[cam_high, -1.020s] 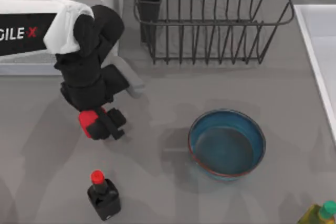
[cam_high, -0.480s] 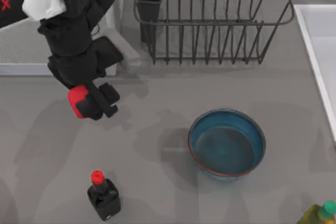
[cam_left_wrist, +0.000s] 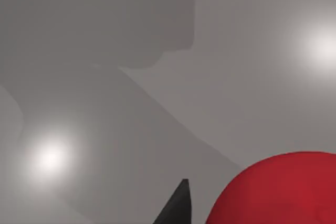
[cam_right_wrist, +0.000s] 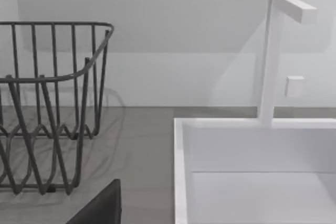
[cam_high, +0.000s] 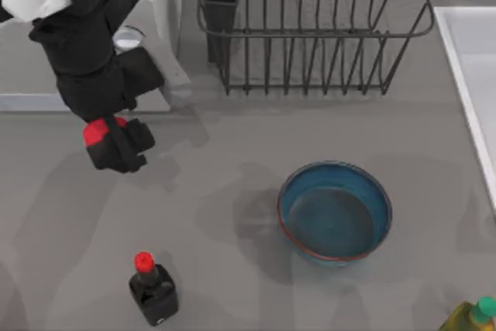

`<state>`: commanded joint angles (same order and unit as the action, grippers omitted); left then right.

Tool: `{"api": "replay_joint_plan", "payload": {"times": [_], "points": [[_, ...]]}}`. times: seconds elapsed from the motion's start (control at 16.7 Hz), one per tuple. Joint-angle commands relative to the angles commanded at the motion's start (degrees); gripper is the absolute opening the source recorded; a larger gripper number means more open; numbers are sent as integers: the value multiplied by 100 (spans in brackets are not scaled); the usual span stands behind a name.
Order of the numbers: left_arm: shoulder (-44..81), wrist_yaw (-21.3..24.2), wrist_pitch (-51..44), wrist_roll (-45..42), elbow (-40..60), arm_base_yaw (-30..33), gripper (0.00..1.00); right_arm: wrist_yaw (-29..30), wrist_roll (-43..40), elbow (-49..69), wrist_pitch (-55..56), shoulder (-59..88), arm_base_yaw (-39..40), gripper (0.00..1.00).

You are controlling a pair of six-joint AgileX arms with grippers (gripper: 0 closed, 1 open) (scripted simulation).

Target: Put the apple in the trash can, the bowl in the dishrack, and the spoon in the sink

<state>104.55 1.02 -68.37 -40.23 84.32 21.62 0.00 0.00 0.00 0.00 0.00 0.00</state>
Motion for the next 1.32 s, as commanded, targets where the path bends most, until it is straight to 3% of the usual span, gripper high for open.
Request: {"api": "replay_joint_plan", "payload": {"times": [0.3,0.84,1.32], "points": [[-727,70,-412,-2350,-151,-640,0,0,0,0,0,0,0,100],[-2034,-55,-1166,-8559,-808,-2170,0,0,0,0,0,0,0,100],[-2808,-496,-1221,-13146,-1581,-3379,0,0,0,0,0,0,0,100]]}}
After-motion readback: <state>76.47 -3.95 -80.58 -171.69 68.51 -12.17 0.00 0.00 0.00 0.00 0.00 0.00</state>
